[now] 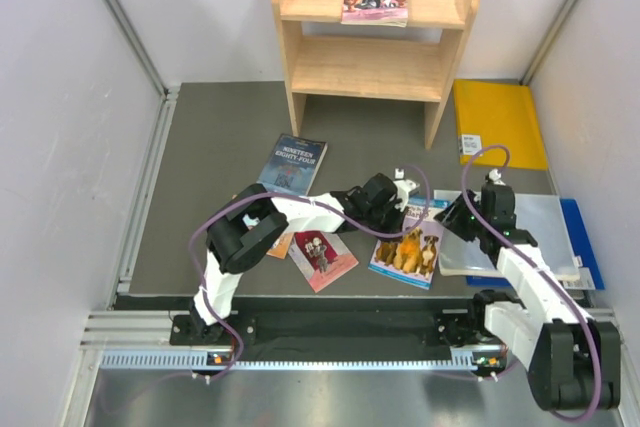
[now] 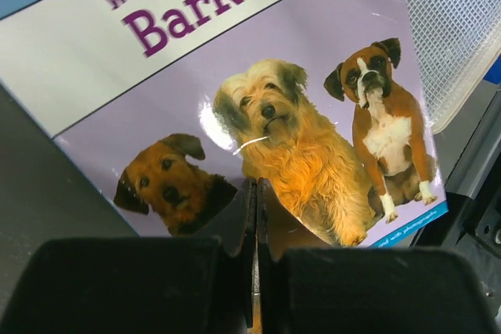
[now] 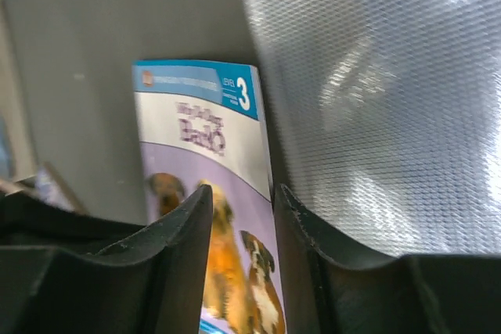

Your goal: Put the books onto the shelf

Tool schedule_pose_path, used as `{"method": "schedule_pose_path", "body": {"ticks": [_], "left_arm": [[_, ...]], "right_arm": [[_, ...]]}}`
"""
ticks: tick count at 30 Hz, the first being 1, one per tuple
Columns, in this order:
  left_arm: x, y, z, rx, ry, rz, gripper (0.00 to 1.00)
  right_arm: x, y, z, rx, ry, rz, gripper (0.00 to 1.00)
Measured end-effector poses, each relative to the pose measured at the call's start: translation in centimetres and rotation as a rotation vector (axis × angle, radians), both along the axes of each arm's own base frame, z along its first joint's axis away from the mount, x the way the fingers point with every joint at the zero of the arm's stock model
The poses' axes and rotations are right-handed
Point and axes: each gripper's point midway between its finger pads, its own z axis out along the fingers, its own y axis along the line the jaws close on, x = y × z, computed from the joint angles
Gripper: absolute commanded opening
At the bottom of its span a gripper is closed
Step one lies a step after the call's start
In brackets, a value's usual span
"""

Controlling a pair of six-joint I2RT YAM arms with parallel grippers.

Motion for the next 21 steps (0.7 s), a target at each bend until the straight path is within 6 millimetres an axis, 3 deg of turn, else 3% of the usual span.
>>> {"method": "schedule_pose_path", "body": {"ticks": [5, 13, 16, 18, 21], "left_arm": [[0.1, -0.4, 0.0, -0.009, 0.005, -0.001, 0.0], [0.1, -0.4, 0.0, -0.011, 0.013, 0.007, 0.0], [0.0, -0.4, 0.0, -0.011, 0.015, 0.008, 0.0], [0.0, -0.4, 0.0, -0.012, 0.018, 0.008, 0.0], [0.0, -0.4, 0.1, -0.012, 0.015, 0.013, 0.16]], "right_arm": [[0.9, 2.2, 2.2, 0.069, -0.114, 0.095, 0.36], [1.1, 3.6, -0.7, 0.05, -0.04, 0.184, 0.39], [1.2, 4.0, -1.8, 0.025, -0.007, 0.214, 0.02], [1.3, 4.5, -2.3, 0.023, 0.007, 0.24, 0.0], [1.5, 5.2, -2.5, 0.033, 0.0, 0.273, 0.0]]}}
